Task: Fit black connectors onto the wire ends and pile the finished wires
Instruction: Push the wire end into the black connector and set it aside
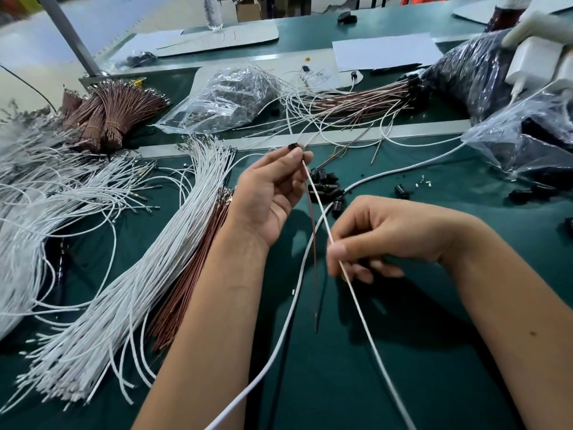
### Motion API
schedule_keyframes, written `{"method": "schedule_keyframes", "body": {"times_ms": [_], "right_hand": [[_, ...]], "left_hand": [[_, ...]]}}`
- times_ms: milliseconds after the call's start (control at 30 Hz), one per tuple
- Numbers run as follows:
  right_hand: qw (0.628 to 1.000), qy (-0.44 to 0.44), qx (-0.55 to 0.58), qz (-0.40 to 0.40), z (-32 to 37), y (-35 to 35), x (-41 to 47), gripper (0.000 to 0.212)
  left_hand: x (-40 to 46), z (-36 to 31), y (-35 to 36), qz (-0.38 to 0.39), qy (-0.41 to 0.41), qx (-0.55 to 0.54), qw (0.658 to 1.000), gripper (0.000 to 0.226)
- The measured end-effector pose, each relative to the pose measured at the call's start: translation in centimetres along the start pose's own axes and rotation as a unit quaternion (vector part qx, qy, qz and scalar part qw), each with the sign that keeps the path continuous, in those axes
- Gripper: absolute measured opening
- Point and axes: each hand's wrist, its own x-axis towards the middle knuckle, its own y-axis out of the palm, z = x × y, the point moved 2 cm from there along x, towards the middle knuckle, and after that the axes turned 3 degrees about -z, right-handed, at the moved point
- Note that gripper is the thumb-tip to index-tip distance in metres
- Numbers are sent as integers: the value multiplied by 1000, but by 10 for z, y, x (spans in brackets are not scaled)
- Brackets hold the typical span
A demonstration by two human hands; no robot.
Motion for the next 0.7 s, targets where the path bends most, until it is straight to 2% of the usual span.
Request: {"method": "schedule_keyframes", "body": {"times_ms": [67,167,233,300,367,433,533,700], "right_hand": [[997,-3,8,-79,1,-4,3,35],[976,-16,-37,-213,1,-19,0,43],[944,-41,-63,-322,0,-30,-2,40],[895,-76,-52,-437,-2,-39,-4,34],[859,-110,-35,-500,-2,-41,-4,32],[860,-131,-29,-492,-2,-37,-1,31],[897,-123,-51,-422,0,-21,9,23],[908,-88,-62,-405,-4,-17,13,18]], "left_hand": [[0,1,1,-3,3,23,1000,17],[-1,2,2,-9,3,43,999,11],[-1,2,1,-10,3,45,999,9],[-2,3,1,-8,2,51,999,9],[-2,4,3,3,-1,59,998,11],[-3,7,8,21,-5,70,997,17],[-5,10,11,29,0,89,996,20],[-4,8,10,21,18,96,995,20]]}}
